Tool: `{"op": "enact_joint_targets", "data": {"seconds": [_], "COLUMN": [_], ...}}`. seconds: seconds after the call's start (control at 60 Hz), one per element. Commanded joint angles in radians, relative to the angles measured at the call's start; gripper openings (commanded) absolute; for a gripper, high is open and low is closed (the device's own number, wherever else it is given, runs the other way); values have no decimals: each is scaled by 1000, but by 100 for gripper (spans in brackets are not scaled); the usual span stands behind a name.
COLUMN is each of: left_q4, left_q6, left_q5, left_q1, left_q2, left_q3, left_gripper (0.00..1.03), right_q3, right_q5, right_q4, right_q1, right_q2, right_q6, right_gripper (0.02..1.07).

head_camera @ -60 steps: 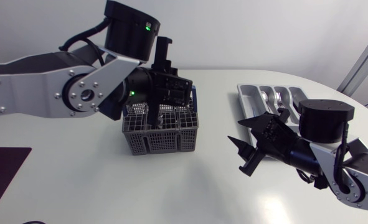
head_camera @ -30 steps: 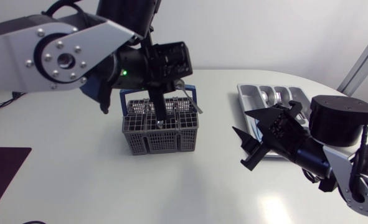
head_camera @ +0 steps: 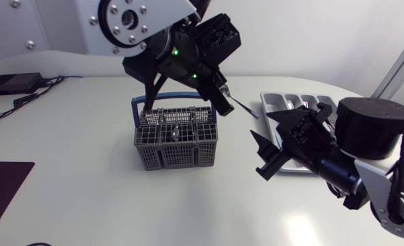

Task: Unload the cutlery basket into the drawer organizer.

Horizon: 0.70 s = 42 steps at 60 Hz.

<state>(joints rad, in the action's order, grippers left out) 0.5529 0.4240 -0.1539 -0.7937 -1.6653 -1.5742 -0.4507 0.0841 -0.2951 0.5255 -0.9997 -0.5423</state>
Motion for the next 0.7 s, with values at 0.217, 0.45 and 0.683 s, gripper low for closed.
{"op": "enact_joint_targets", "data": {"seconds": [0.217, 0.45, 0.683], "left_q4": [50, 61, 68], "left_q6": [-67, -64, -62], "left_q5": [7, 5, 5], "left_q1": [-78, -73, -82], "left_q2": [-54, -59, -54], "left_q3": [-32, -32, -20], "left_gripper": [3, 3, 3], "right_q3": [-94, -108, -114], "right_q5": [25, 40, 59], "right_q4": [-3, -6, -4], "right_q1": [45, 57, 57], "right_q2": [-117, -158, -172], "right_q6": [16, -4, -22], "right_gripper": [69, 68, 41]}}
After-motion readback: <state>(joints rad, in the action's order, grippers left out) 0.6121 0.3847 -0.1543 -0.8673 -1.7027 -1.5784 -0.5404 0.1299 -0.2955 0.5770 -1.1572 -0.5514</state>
